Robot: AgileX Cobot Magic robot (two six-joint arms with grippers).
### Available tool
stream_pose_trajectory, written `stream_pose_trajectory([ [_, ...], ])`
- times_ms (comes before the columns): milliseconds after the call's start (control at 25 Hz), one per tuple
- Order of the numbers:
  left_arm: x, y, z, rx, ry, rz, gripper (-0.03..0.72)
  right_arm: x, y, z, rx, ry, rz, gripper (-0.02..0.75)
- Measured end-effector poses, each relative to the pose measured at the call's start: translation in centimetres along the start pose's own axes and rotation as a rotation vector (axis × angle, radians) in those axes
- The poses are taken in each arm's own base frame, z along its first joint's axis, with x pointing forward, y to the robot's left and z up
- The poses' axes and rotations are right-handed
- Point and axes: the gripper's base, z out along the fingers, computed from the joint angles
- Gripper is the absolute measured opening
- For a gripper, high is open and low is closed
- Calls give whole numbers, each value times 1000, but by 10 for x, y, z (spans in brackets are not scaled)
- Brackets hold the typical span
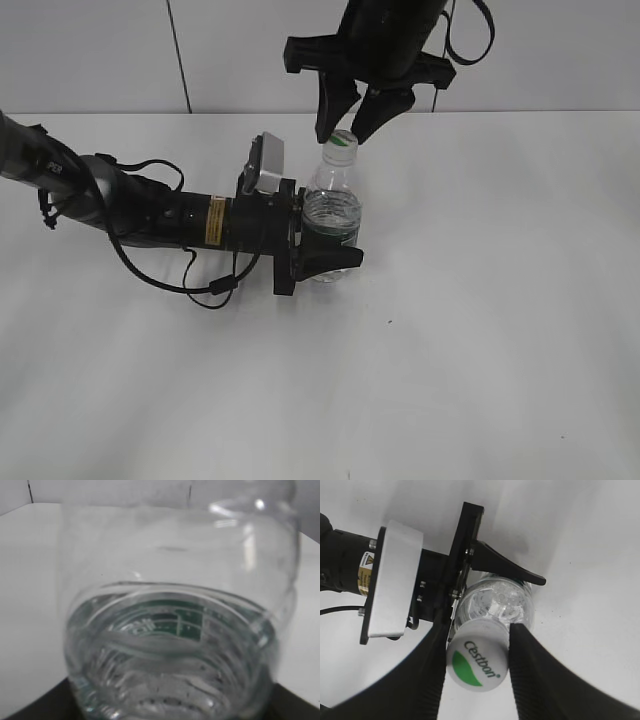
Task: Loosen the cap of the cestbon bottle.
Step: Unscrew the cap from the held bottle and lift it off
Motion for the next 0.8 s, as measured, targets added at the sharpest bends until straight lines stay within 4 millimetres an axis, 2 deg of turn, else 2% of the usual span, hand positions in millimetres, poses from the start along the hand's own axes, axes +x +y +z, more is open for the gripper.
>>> stream_pose_trajectory([
  [80,0,0,0,0,0,0,404,0,0,0,0,0,0,303],
  [320,0,0,0,-1,1,0,404,0,0,0,0,0,0,426],
  [800,0,0,0,-1,1,0,404,0,0,0,0,0,-14,442],
])
